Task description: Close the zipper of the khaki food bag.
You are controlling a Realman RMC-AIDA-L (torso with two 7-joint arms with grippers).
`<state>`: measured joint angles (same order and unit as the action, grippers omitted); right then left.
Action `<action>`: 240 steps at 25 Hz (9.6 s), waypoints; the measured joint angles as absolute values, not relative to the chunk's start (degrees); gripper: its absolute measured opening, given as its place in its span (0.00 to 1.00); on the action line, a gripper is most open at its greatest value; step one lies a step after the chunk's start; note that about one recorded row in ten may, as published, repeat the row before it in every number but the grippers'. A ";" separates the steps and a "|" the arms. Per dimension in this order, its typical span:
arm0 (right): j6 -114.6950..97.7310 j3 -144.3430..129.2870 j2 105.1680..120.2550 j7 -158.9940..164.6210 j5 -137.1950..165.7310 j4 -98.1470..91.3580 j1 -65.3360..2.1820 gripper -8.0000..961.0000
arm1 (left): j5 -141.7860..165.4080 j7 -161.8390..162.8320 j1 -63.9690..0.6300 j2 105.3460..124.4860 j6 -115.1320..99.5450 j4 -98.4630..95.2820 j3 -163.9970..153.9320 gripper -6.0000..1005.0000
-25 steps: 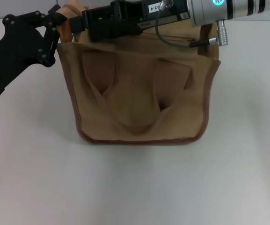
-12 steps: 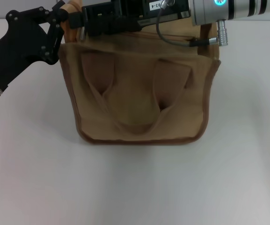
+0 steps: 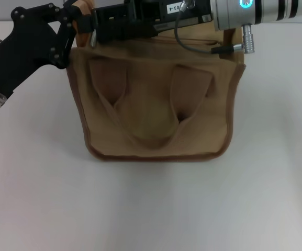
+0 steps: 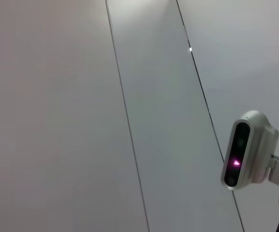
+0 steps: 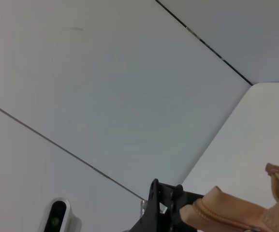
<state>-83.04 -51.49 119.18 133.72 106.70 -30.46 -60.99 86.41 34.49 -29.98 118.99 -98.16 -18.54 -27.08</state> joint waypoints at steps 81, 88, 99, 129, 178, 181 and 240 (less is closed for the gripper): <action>-78.66 -54.53 119.26 132.07 106.96 -30.32 -61.22 0.25 | 86.47 35.29 -31.14 119.09 -99.66 -17.14 -27.07 0.02; -78.94 -55.55 119.27 131.69 106.82 -30.37 -61.04 0.15 | 86.50 35.25 -31.22 119.09 -99.52 -16.79 -27.08 0.02; -79.19 -55.82 119.22 131.55 106.64 -31.22 -59.52 0.12 | 86.48 34.95 -31.02 119.02 -99.21 -16.42 -26.56 0.02; -80.61 -56.69 119.38 130.51 105.63 -34.76 -57.68 0.21 | 86.22 35.42 -31.05 119.09 -99.47 -16.38 -26.97 0.02; -77.16 -61.96 119.36 129.93 103.08 -38.26 -55.67 0.04 | 84.62 36.12 -30.66 118.85 -99.17 -15.73 -27.66 0.02; -77.43 -61.96 119.32 129.89 102.93 -38.58 -55.32 0.03 | 84.61 36.12 -30.53 118.83 -99.07 -15.74 -27.51 0.02; -95.21 -52.36 112.30 126.19 103.20 -44.95 -37.05 0.01 | 79.82 36.15 -28.38 118.84 -92.83 -14.79 -25.66 0.03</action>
